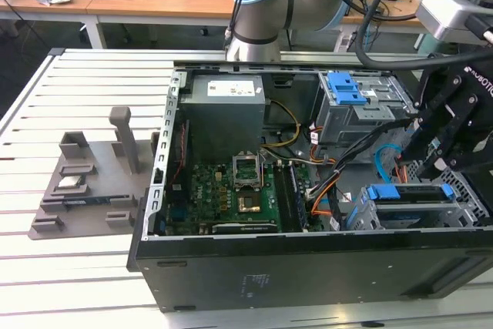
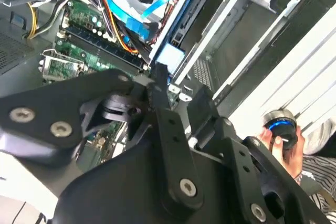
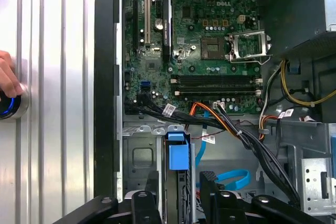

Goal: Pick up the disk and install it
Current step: 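Insert the disk into the insertion slot, then insert the first disk wire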

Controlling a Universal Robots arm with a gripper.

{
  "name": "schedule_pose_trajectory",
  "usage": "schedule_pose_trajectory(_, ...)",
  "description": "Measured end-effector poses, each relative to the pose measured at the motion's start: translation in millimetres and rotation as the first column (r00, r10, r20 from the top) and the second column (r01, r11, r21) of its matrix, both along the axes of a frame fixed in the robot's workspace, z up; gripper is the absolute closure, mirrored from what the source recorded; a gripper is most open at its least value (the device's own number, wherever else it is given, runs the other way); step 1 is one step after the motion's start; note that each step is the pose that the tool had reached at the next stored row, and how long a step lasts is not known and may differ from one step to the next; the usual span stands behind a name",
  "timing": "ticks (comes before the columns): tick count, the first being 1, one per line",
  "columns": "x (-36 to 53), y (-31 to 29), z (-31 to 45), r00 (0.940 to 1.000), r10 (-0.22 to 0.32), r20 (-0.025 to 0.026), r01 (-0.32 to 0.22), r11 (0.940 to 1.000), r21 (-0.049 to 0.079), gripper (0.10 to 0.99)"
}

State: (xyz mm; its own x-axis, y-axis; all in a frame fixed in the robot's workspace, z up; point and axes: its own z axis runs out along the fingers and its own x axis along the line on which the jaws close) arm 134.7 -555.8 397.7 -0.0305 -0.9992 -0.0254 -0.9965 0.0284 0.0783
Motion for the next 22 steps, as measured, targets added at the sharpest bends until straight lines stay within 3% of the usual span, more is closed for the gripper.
schedule_pose_trajectory(1, 0.0, 0.0, -0.1, 1.0, 0.0, 0.0, 0.0, 1.0, 0.0, 0.725)
schedule_pose_trajectory(2, 0.0, 0.0, -0.1, 1.0, 0.0, 0.0, 0.0, 1.0, 0.0, 0.725)
schedule_pose_trajectory(3, 0.0, 0.0, -0.2, 1.0, 0.0, 0.0001, 0.0, 1.0, 0.0, 0.847)
schedule_pose_trajectory(4, 0.0, 0.0, -0.2, 1.0, 0.0, 0.0, 0.0, 1.0, 0.0, 0.847)
schedule_pose_trajectory(6, 0.0, 0.0, -0.4, 1.0, 0.0, 0.0, 0.0, 1.0, 0.0, 0.98)
schedule_pose_trajectory(12, 0.0, 0.0, -0.7, 1.0, 0.0, 0.0, 0.0, 1.0, 0.0, 0.98)
schedule_pose_trajectory(13, 5.3, 1.5, -1.4, 1.0, 0.0, 0.0, 0.0, 1.0, 0.0, 0.98)
schedule_pose_trajectory(16, 21.0, 11.8, -4.8, 1.0, 0.0, -0.0006, 0.0, 1.0, 0.0, 0.98)
schedule_pose_trajectory(20, 28.0, 29.3, -13.1, 1.0, 0.0, -0.0006, 0.0, 1.0, -0.001, 0.98)
schedule_pose_trajectory(22, 37.4, 44.5, -21.4, 1.0, 0.0, -0.0007, 0.0, 1.0, -0.002, 0.98)
